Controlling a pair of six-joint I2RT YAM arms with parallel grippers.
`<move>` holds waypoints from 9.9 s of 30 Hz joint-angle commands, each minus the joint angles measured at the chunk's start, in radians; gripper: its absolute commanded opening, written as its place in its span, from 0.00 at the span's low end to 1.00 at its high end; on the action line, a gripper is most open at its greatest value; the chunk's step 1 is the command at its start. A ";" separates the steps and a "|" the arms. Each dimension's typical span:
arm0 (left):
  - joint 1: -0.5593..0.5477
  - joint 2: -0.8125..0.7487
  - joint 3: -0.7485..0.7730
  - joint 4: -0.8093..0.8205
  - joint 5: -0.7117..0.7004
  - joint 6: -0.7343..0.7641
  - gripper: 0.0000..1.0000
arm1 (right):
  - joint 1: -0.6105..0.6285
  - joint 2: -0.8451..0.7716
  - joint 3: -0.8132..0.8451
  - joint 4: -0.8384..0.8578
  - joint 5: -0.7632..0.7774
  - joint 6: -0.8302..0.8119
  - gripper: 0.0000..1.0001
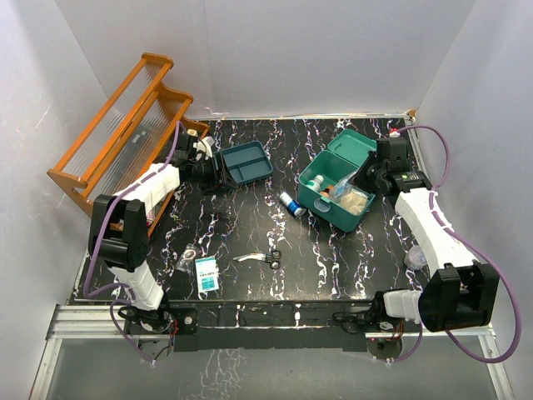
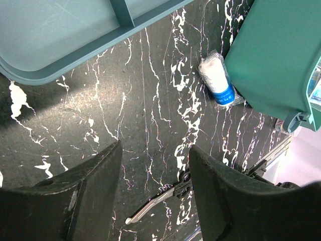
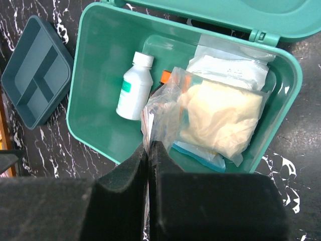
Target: Organize the medicine kit
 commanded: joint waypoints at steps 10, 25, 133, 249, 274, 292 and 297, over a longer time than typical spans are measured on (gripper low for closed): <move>-0.002 0.040 0.047 0.001 0.060 -0.008 0.50 | -0.006 -0.015 -0.001 -0.044 0.186 -0.036 0.20; -0.003 0.042 0.032 0.007 0.051 -0.008 0.50 | -0.002 0.052 0.192 -0.167 0.281 -0.043 0.51; -0.004 -0.694 -0.231 -0.017 -0.679 -0.021 0.98 | 0.713 0.670 0.452 -0.052 0.635 -0.449 0.52; -0.430 0.200 0.335 0.001 -0.095 0.328 0.39 | 0.191 -0.004 -0.038 0.358 -0.152 -0.817 0.14; -0.342 0.169 0.377 -0.083 -0.250 0.370 0.54 | 0.190 0.215 -0.062 0.628 -0.377 -0.913 0.11; -0.306 0.096 0.375 -0.021 -0.110 0.327 0.79 | 0.194 0.230 -0.185 0.768 -0.415 -0.962 0.11; -0.239 0.017 0.293 0.073 -0.161 0.232 0.81 | 0.194 0.278 -0.185 0.865 -0.408 -0.966 0.10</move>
